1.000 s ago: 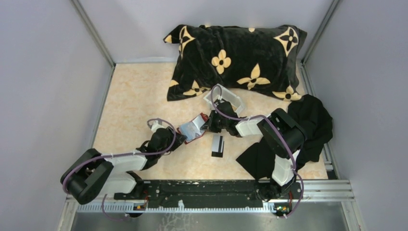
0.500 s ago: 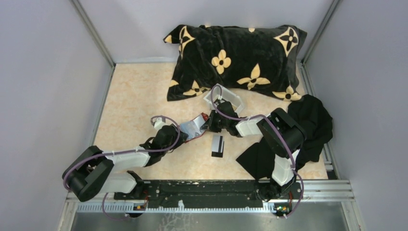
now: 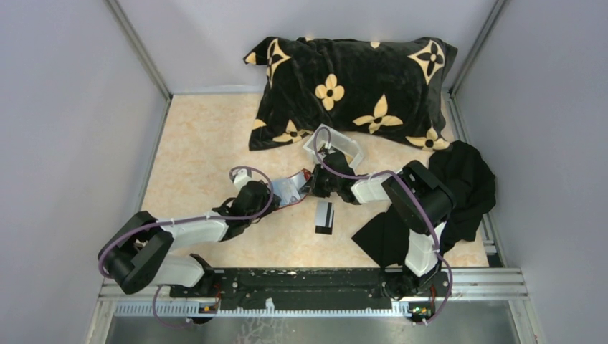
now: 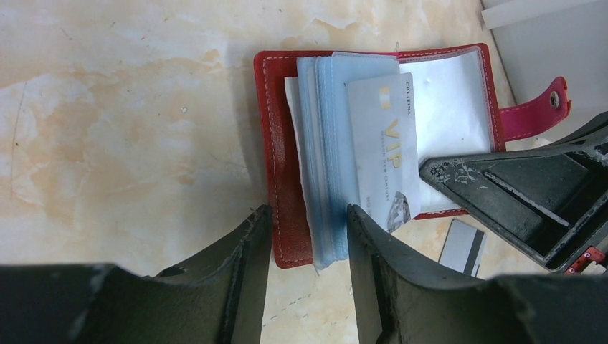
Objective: Put the credit cards into the card holder
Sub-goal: Close the card holder at the center of the board.
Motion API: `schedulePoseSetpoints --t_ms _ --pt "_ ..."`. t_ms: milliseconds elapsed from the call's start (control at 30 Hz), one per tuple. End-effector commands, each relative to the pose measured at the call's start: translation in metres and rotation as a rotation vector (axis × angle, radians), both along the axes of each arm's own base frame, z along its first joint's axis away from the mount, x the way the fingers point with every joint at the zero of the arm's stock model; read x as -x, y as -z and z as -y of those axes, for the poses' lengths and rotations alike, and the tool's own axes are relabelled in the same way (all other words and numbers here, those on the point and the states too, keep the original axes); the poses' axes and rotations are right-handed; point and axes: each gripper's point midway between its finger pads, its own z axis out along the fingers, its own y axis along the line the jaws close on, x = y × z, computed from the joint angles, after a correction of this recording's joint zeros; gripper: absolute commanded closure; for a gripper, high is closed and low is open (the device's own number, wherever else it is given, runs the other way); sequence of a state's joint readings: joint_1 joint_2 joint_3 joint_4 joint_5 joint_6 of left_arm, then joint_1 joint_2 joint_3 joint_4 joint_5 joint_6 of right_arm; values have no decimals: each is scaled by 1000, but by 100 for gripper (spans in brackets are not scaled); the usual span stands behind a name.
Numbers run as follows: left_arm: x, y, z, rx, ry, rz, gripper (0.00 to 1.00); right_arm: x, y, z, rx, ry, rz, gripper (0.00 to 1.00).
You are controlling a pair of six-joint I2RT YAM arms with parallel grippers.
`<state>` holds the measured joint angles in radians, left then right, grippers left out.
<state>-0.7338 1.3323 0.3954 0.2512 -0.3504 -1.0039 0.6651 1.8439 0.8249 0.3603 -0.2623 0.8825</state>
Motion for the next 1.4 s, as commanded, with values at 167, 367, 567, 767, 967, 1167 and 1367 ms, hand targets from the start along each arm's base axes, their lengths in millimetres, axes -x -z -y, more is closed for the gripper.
schedulePoseSetpoints --t_ms 167,367,567,767,967,1167,1367 --pt "-11 -34 21 38 47 75 51 26 21 -2 33 -66 -67 100" --pt "-11 -55 27 65 57 117 51 25 24 -1 59 -63 -58 100" --pt "-11 -60 34 82 75 128 51 22 23 -4 101 -74 -31 100" --pt "-13 -64 51 103 107 136 51 24 25 -7 128 -83 -21 100" --pt "-21 -75 68 111 136 158 51 25 25 -9 138 -87 -14 100" --pt "-27 -80 82 117 161 167 51 26 23 -11 148 -90 2 100" --pt "-24 -69 87 106 175 145 51 31 20 -14 127 -84 -8 100"
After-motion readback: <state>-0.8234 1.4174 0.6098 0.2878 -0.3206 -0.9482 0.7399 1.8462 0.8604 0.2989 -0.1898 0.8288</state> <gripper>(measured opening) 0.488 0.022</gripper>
